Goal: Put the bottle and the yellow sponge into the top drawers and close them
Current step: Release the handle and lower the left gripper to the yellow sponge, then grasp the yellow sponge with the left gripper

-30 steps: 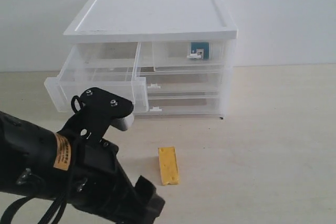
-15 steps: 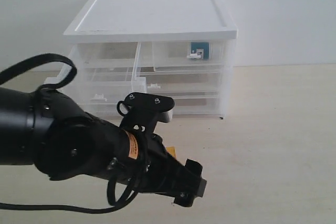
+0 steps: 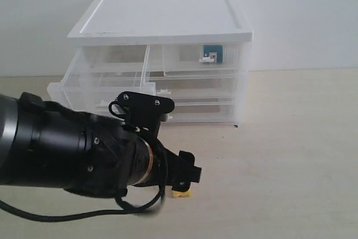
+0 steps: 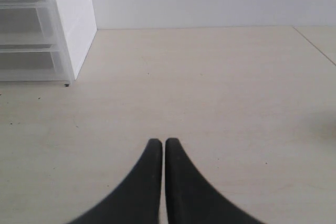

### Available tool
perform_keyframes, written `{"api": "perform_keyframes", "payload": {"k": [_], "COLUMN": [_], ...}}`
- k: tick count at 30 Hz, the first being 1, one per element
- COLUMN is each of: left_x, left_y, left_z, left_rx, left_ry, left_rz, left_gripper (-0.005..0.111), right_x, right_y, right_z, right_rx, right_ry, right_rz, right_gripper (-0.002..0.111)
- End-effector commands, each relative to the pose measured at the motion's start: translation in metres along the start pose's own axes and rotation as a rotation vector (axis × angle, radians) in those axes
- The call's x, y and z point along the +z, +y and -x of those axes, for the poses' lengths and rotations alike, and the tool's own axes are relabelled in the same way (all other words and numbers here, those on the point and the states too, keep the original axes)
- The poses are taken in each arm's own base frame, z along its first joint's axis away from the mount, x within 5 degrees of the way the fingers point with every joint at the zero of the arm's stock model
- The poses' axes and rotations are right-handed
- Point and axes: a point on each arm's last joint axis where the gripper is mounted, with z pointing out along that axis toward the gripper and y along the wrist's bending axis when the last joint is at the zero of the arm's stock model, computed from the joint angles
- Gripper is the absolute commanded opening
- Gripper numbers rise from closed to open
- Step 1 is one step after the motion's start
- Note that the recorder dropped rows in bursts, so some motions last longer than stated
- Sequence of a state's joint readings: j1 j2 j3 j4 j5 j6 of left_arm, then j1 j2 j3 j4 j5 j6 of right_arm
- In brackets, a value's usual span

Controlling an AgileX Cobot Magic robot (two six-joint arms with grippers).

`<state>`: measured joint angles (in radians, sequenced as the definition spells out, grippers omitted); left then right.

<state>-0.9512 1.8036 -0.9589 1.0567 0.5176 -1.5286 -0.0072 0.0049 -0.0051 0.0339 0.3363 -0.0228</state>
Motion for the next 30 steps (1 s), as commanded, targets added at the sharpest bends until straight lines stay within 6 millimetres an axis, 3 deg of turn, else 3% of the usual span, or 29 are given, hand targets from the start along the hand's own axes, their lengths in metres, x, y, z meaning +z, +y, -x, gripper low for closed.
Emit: {"api": "perform_keyframes", "payload": {"k": [1,4,9,20,30], "left_x": [-0.009,-0.008,0.005,0.025,0.050], "left_y": [-0.019,-0.026,-0.022,-0.035,-0.036], "left_z": [0.004,0.001,-0.005,-0.001,-0.008], "left_rx": [-0.068,-0.142,-0.217,-0.204,-0.181], "left_ry": [-0.119,-0.098,-0.088,-0.119,-0.098], "left_rz": [-0.057,-0.123,-0.046,-0.036,0.019], "left_gripper": [0.089,0.089,0.089,0.089,0.089], "right_x": [0.000,0.000,0.000,0.000,0.000], "right_y": [0.000,0.000,0.000,0.000,0.000], "right_z": [-0.001,-0.001,-0.001,-0.001,-0.001], "right_rx": [-0.002,-0.002,-0.002,-0.002,-0.002], "right_ry": [-0.004,-0.004,-0.004,-0.004,-0.004], "right_rz": [-0.003,-0.003,-0.003,-0.003,-0.003], "right_gripper": [0.000,0.000,0.000,0.000,0.000]}}
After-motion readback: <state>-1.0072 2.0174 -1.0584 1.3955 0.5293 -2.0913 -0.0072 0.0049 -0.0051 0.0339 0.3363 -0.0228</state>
